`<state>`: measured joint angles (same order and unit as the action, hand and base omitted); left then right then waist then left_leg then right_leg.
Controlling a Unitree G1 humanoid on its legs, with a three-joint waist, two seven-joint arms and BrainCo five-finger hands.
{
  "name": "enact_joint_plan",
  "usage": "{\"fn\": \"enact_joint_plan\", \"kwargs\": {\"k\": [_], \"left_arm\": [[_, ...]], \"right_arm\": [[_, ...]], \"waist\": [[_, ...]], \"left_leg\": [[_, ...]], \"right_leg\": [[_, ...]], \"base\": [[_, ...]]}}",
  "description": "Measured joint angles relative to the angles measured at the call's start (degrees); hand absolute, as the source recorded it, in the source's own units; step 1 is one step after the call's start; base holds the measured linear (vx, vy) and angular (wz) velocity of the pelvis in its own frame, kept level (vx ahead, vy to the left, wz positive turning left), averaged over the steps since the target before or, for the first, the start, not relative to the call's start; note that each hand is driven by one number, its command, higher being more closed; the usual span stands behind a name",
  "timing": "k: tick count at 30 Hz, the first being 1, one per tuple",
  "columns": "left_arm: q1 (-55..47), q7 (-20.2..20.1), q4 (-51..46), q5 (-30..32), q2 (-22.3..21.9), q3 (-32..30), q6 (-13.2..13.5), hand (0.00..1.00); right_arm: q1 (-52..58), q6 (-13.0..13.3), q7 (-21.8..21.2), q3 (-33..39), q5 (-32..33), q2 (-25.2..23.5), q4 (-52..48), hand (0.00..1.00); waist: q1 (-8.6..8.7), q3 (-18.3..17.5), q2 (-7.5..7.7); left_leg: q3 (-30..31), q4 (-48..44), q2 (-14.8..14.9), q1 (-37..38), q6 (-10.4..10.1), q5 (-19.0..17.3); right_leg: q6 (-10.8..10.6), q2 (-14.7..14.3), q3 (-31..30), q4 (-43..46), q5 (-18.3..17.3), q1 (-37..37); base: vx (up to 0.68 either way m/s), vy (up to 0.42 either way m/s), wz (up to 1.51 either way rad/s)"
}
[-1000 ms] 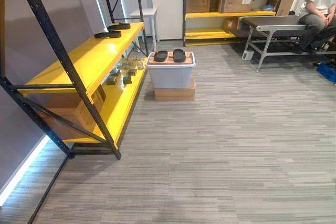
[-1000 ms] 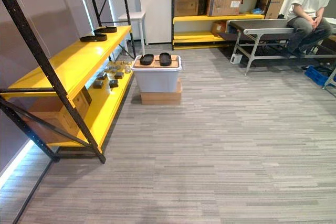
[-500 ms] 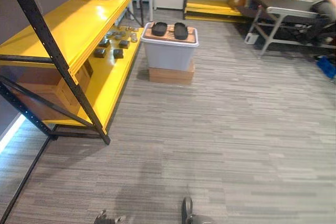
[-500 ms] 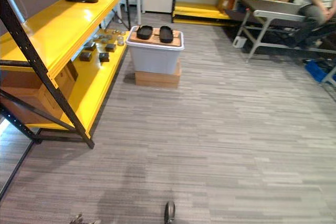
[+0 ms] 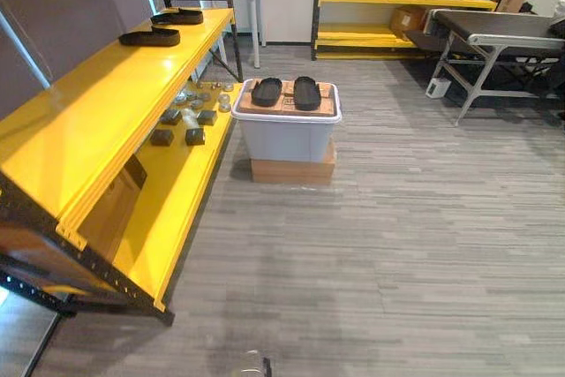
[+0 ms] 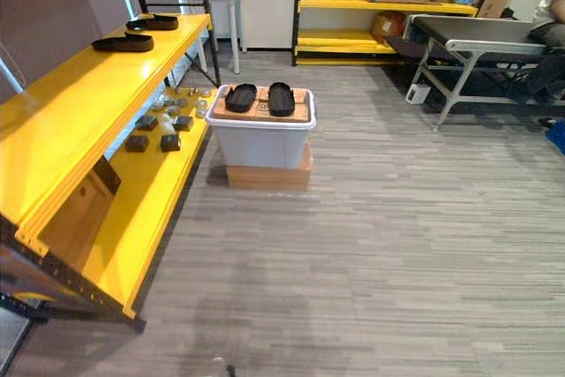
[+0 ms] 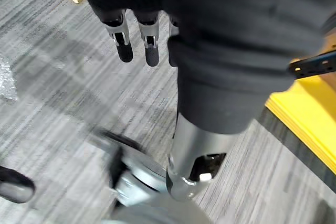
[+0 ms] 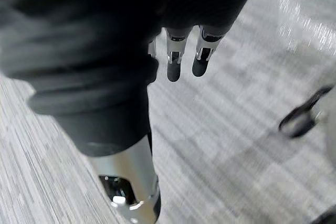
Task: Walk over and take plastic housings, then place them on the shelf
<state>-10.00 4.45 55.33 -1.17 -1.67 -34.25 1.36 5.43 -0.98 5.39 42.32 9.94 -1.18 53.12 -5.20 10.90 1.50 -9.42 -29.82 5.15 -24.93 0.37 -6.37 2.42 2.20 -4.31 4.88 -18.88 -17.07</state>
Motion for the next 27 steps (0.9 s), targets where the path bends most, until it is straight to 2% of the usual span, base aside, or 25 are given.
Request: {"fn": "enact_joint_plan", "kwargs": {"k": [1,2,3,4,5,6,8,9,10,11,12,13,15,16,17,18,19,20,21,22,23,24,25,26,27], "left_arm": [[-0.5,0.1,0.6,0.1,0.5,-0.6,0.0,0.00],[0.0,0.1,1.1,0.2,0.8,-2.9,-0.1,0.00],[0.6,0.1,1.6,0.1,0.9,-4.2,0.0,0.00],[0.8,0.1,2.0,0.0,1.2,-4.3,0.0,0.00],[0.9,0.1,2.0,0.0,1.5,-4.3,-0.2,0.00],[1.3,0.1,2.1,-0.1,1.4,-4.2,-0.3,0.00],[2.3,0.1,2.0,-0.3,0.9,-4.0,-0.4,0.00],[3.2,0.1,2.0,-0.9,0.7,-3.5,-0.4,0.00],[5.0,0.1,1.8,-1.2,0.5,-3.5,-0.3,0.00],[7.0,0.1,1.5,-1.8,0.2,-3.5,-0.2,0.00],[8.2,0.1,1.4,-2.0,0.2,-3.6,-0.2,0.00],[9.9,0.2,1.7,-2.1,0.1,-3.5,-0.1,0.00],[10.3,0.3,1.8,-2.1,-0.7,-3.8,0.1,0.00],[9.4,0.5,1.9,-2.0,-1.1,-4.7,0.1,0.00],[8.7,0.7,2.1,-2.0,-1.6,-4.9,0.0,0.00],[7.4,0.7,2.0,-2.1,-2.6,-4.9,0.1,0.00],[7.4,0.7,1.9,-2.1,-2.7,-5.2,0.2,0.00],[7.6,0.6,1.9,-2.1,-3.0,-7.1,0.1,0.00],[7.1,0.4,2.1,-2.1,-2.9,-10.1,0.1,0.00],[6.8,0.4,2.0,-2.1,-2.9,-12.1,0.1,0.00],[5.4,0.5,1.7,-2.1,-2.6,-13.7,0.1,0.00],[3.3,0.5,1.8,-2.1,-2.1,-12.6,0.1,0.00],[2.3,0.4,2.0,-2.1,-2.0,-12.0,-0.1,0.00],[0.4,0.1,2.1,-2.1,-2.3,-11.4,-0.5,0.00],[-1.3,0.1,2.1,-2.1,-2.6,-11.4,-1.0,0.00]], "right_arm": [[0.4,0.0,0.2,0.9,0.0,-0.6,0.6,0.00],[0.4,0.0,0.1,2.9,0.0,-1.1,2.0,0.00],[0.4,-0.1,0.2,5.4,0.0,-1.6,3.2,0.00],[0.2,-0.1,0.2,6.6,0.0,-1.6,4.1,0.00],[0.0,-0.1,0.1,6.7,0.0,-1.7,4.7,0.00],[0.1,0.0,0.0,4.6,-0.1,-1.5,4.6,0.00],[0.8,-0.1,-0.6,1.5,-1.4,-1.6,4.1,0.00],[1.5,-0.1,-0.9,0.8,-1.5,-1.7,3.6,0.00],[2.4,-0.1,-1.0,0.2,-1.5,-1.8,3.2,0.00],[3.0,-0.1,-1.1,0.4,-1.5,-1.8,2.9,0.00],[3.4,-0.1,-1.1,0.9,-1.5,-1.8,2.4,0.00],[3.9,-0.1,-0.9,2.7,-1.5,-2.1,1.8,0.00],[5.8,-0.2,-0.6,5.1,-1.5,-2.0,2.2,0.00],[7.5,-0.3,-0.3,5.4,-1.4,-1.6,2.4,0.00],[8.4,-0.4,-0.3,5.5,-1.3,-1.4,2.4,0.00],[8.9,-0.4,-0.3,5.5,-1.2,-1.0,2.4,0.00],[8.7,-0.4,-0.3,5.7,-1.2,-1.1,2.4,0.00],[7.7,-0.4,-0.5,6.2,-1.0,-1.2,2.3,0.00],[6.7,-0.4,-0.6,6.5,-1.0,-1.4,2.3,0.00],[6.0,-0.5,-0.6,6.9,-1.0,-1.4,2.3,0.00],[5.4,-0.6,-0.5,6.5,-1.0,-1.7,2.3,0.00],[5.3,-0.7,-0.4,5.9,-0.9,-1.9,2.4,0.00],[5.2,-0.7,-0.4,5.8,-0.9,-2.0,2.6,0.00],[4.8,-0.8,-0.4,5.6,-0.9,-1.8,2.8,0.00],[4.1,-0.8,-0.4,4.9,-1.0,-1.2,2.8,0.00]], "waist": [[-0.19,-1.6,1.50],[0.34,-2.9,2.93],[0.88,-3.3,3.75],[0.84,-3.1,4.04],[0.90,-2.8,4.24],[1.05,-2.4,3.68],[1.48,-2.2,2.53],[1.51,-2.5,1.85],[1.92,-2.6,1.65],[2.56,-2.6,1.52],[3.46,-2.4,1.02],[4.76,-2.4,0.68],[4.72,-2.3,0.76],[5.41,-2.4,0.05],[6.17,-3.0,-1.01],[6.59,-4.1,-3.33],[6.60,-4.2,-4.20],[6.34,-3.6,-5.36],[6.17,-3.2,-6.61],[6.25,-2.7,-7.11],[5.68,-2.2,-7.22],[4.65,-1.9,-6.56],[4.00,-1.9,-6.24],[2.65,-2.0,-5.17],[1.86,-1.9,-4.85]], "left_leg": [[-0.4,-0.5,-1.4,-0.2,0.6,0.1],[0.0,-1.5,-3.7,0.3,3.8,-2.4],[0.2,-1.3,-5.4,2.8,4.0,-4.1],[0.2,-0.9,-5.9,5.1,3.7,-5.2],[0.1,0.6,-6.6,10.1,4.2,-7.3],[0.3,2.1,-6.9,15.7,4.8,-8.7],[1.8,5.8,-6.7,24.8,4.9,-8.7],[2.7,8.8,-6.3,28.9,5.0,-8.8],[3.8,12.3,-5.7,33.3,5.3,-8.9],[5.8,14.6,-5.1,36.0,5.7,-10.1],[8.5,16.6,-4.1,38.5,5.0,-12.6],[10.1,17.8,-2.4,40.5,3.4,-15.5],[11.2,18.8,-2.0,45.5,3.1,-16.2],[11.8,16.4,-1.2,47.9,3.1,-16.2],[12.7,13.9,-0.1,47.9,3.1,-16.2],[13.3,7.7,2.3,46.0,2.6,-14.6],[13.8,3.0,3.0,44.2,0.9,-12.9],[16.0,-9.4,3.9,39.1,-4.8,-6.2],[19.6,-22.2,4.1,33.0,-11.8,2.0],[20.2,-29.1,4.2,30.2,-13.4,2.7],[18.6,-40.1,5.0,24.5,-13.2,2.5],[14.7,-45.3,6.0,18.8,-11.1,1.8],[12.1,-45.4,6.3,16.2,-8.9,0.7],[7.3,-41.9,6.9,11.6,-5.5,-1.6],[4.5,-34.3,6.6,7.6,-4.7,-3.5]], "right_leg": [[-0.5,1.7,-0.2,0.9,-0.4,-0.1],[-1.1,3.1,0.2,7.5,-0.1,2.0],[-4.3,3.6,-0.7,18.3,2.1,5.0],[-7.6,3.6,-1.7,25.4,4.6,7.1],[-17.6,3.3,-3.7,40.3,12.7,12.1],[-17.8,3.4,-3.0,54.5,15.0,17.5],[-16.1,4.0,1.3,65.8,14.3,24.5],[-13.7,4.2,4.1,66.6,13.0,28.0],[-10.4,4.6,7.4,64.1,10.6,32.7],[-8.8,4.2,9.2,59.9,9.3,36.3],[-8.4,3.3,10.0,53.3,9.0,39.1],[-8.7,1.8,9.9,39.7,9.4,40.8],[-8.5,1.7,9.6,19.0,12.4,40.1],[-6.7,2.1,9.6,17.3,19.0,38.8],[-4.9,1.5,10.6,19.7,20.5,38.4],[-2.2,0.4,13.1,24.1,15.5,38.3],[-1.4,0.0,13.6,25.7,13.5,37.9],[0.1,-1.2,14.6,26.7,10.2,35.9],[0.8,-3.3,15.1,25.2,8.0,32.1],[1.4,-4.5,15.2,23.9,7.4,29.6],[2.3,-6.7,14.8,20.0,6.5,23.8],[2.9,-7.6,13.9,15.3,6.1,17.9],[3.1,-7.6,12.7,13.3,6.0,15.5],[3.0,-7.2,10.7,9.2,6.0,11.4],[2.6,-6.6,8.7,6.4,5.8,8.5]], "base": [[0.78,0.244,0.06],[0.84,0.252,0.42],[0.86,0.271,0.48],[0.85,0.286,0.27],[0.81,0.239,-0.06],[0.90,0.230,-0.14],[0.72,0.107,-0.09],[0.60,-0.006,0.22],[0.60,-0.081,0.45],[0.63,-0.121,0.66],[0.78,-0.235,0.85],[0.67,-0.241,0.85],[0.74,-0.316,0.64],[0.82,-0.354,0.58],[0.81,-0.305,0.74],[0.79,-0.279,0.53],[0.71,-0.250,0.40],[0.66,-0.243,0.16],[0.64,-0.219,0.08],[0.63,-0.159,-0.11],[0.63,-0.104,-0.23],[0.60,-0.089,-0.33],[0.70,-0.065,-0.52],[0.68,-0.017,-0.72],[0.70,0.014,-0.86]]}}
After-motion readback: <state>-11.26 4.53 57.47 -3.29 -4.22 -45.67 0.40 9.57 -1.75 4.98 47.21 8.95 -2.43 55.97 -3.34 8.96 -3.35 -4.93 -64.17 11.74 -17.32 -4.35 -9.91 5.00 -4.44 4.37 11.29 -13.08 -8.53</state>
